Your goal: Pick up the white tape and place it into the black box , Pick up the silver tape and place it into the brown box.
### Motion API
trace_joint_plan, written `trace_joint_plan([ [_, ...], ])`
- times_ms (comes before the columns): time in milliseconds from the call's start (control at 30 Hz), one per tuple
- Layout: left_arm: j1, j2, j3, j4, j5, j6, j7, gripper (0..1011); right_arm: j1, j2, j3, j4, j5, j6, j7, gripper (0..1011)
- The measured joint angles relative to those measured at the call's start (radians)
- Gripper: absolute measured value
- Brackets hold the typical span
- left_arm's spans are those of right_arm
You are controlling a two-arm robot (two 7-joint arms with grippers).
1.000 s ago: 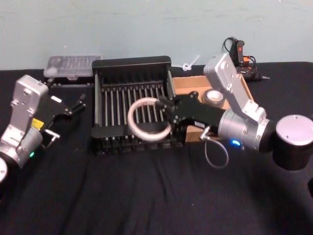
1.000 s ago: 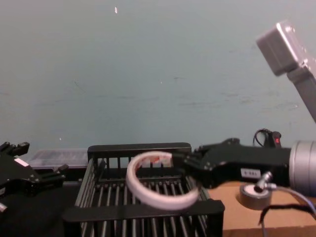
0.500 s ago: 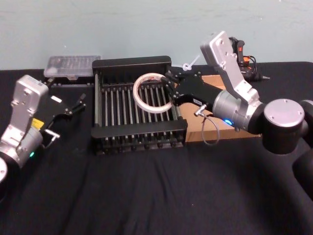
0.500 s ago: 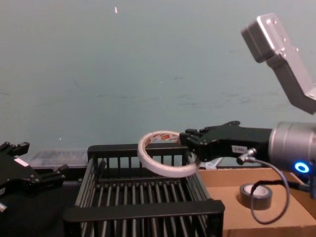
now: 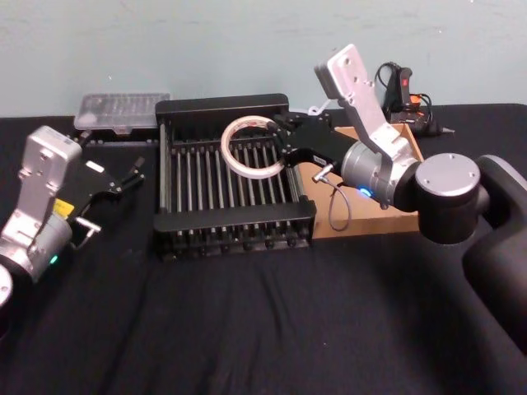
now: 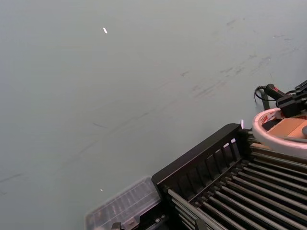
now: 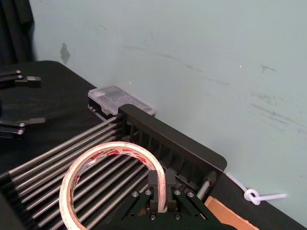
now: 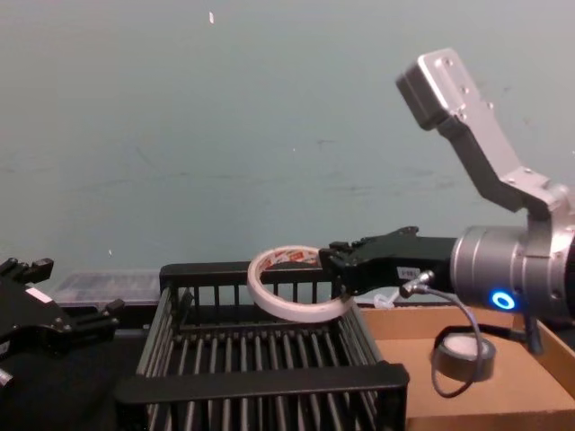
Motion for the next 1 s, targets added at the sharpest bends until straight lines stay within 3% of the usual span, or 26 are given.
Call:
trace_joint_plan([
  [233, 0.0, 0.0, 0.0, 0.0, 0.0, 0.0, 0.0, 1001, 0.02, -0.031, 0.004, 0.043, -0.028, 0.008, -0.015, 96],
  [600, 0.0, 0.0, 0.0, 0.0, 0.0, 0.0, 0.0, 1001, 0.019, -0.029, 0.004, 0.041, -0.027, 0.008, -0.014, 99],
  [700, 0.0, 0.0, 0.0, 0.0, 0.0, 0.0, 0.0, 1001, 0.018, -0.028, 0.003, 0.04, -0.026, 0.008, -0.014, 159],
  [1000, 0.0, 0.0, 0.0, 0.0, 0.0, 0.0, 0.0, 1001, 0.017, -0.027, 0.002, 0.037, -0.024, 0.008, -0.012, 477],
])
